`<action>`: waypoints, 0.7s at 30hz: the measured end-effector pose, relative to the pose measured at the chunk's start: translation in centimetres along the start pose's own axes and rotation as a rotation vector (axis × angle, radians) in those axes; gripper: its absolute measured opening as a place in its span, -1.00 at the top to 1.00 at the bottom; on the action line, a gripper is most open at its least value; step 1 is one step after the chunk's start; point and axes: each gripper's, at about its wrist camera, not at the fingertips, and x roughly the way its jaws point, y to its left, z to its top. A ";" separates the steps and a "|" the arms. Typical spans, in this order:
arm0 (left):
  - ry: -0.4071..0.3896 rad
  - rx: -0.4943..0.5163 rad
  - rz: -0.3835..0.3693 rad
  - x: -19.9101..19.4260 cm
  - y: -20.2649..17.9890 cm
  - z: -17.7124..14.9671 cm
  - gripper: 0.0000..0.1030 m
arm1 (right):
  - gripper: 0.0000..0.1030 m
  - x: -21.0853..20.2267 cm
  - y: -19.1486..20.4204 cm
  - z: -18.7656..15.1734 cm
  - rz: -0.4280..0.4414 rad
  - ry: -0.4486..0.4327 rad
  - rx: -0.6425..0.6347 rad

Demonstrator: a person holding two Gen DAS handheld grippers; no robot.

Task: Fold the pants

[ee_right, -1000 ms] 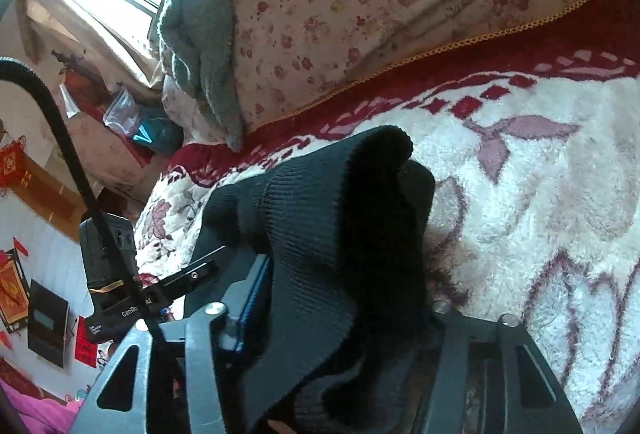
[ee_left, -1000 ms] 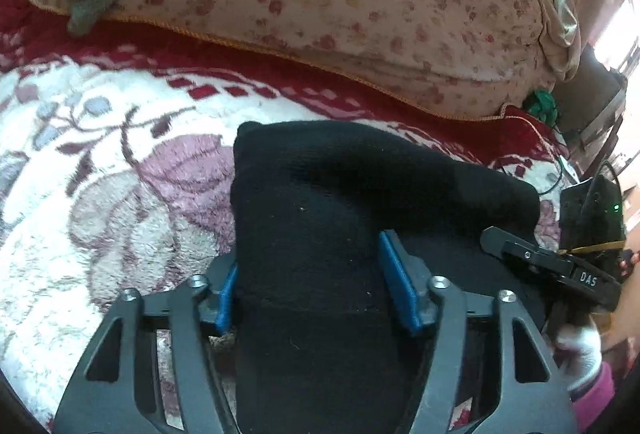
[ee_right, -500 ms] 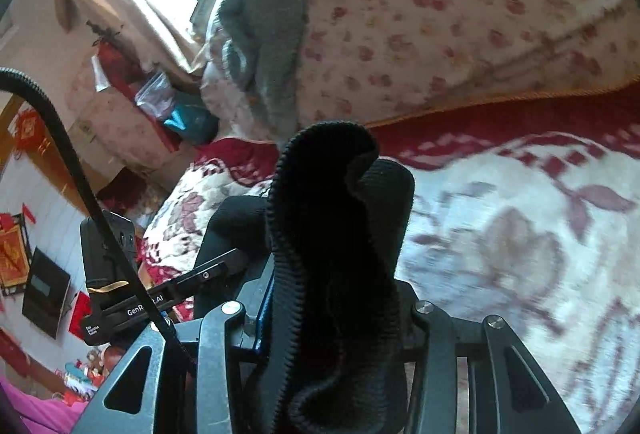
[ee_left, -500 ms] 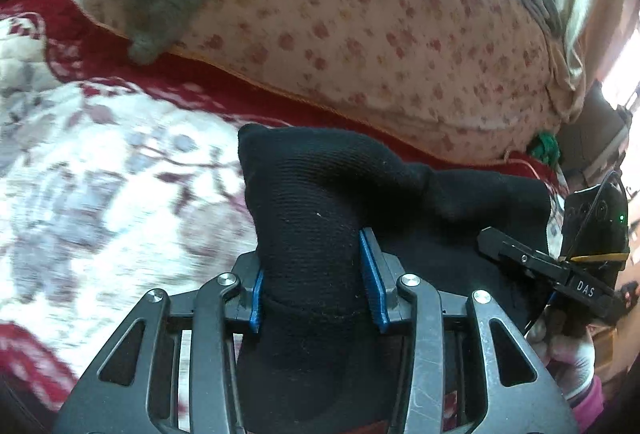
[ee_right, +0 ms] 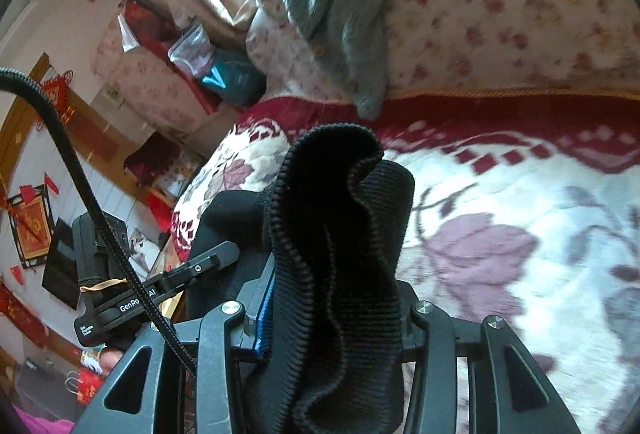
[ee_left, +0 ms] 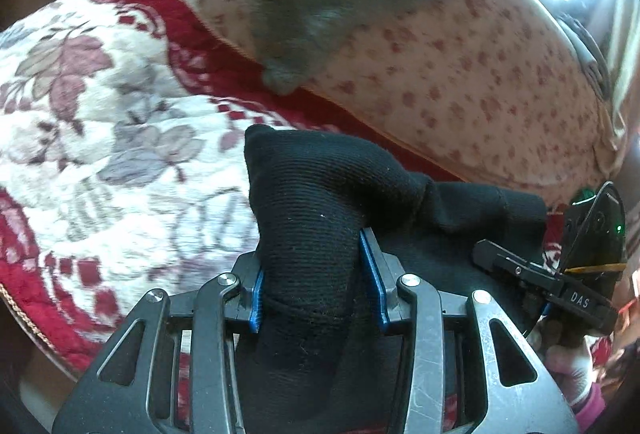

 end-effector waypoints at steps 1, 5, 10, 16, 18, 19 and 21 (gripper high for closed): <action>0.005 -0.013 0.002 0.1 0.8 0.0 0.24 | 0.19 0.8 0.1 0.0 0.002 0.011 0.003; 0.038 -0.052 0.013 1.5 3.0 -0.1 0.24 | 0.19 3.4 -0.4 -0.2 -0.004 0.050 0.028; 0.070 -0.104 0.038 3.5 4.6 -1.0 0.23 | 0.07 6.4 -1.2 -0.8 -0.104 0.110 0.011; 0.042 -0.129 0.089 4.2 4.7 -1.4 -0.33 | -0.12 6.4 -2.2 -0.6 -0.165 0.109 -0.004; 0.051 -0.164 0.066 4.4 5.2 -1.3 -0.33 | -0.12 5.6 -2.2 -0.4 -0.185 0.099 -0.017; 0.055 -0.174 0.061 4.4 5.4 -1.3 -0.33 | -0.12 5.3 -2.2 -0.2 -0.199 0.092 -0.021; 0.056 -0.170 0.074 4.2 5.3 -1.2 -0.33 | -0.12 4.9 -2.1 -0.1 -0.207 0.089 -0.021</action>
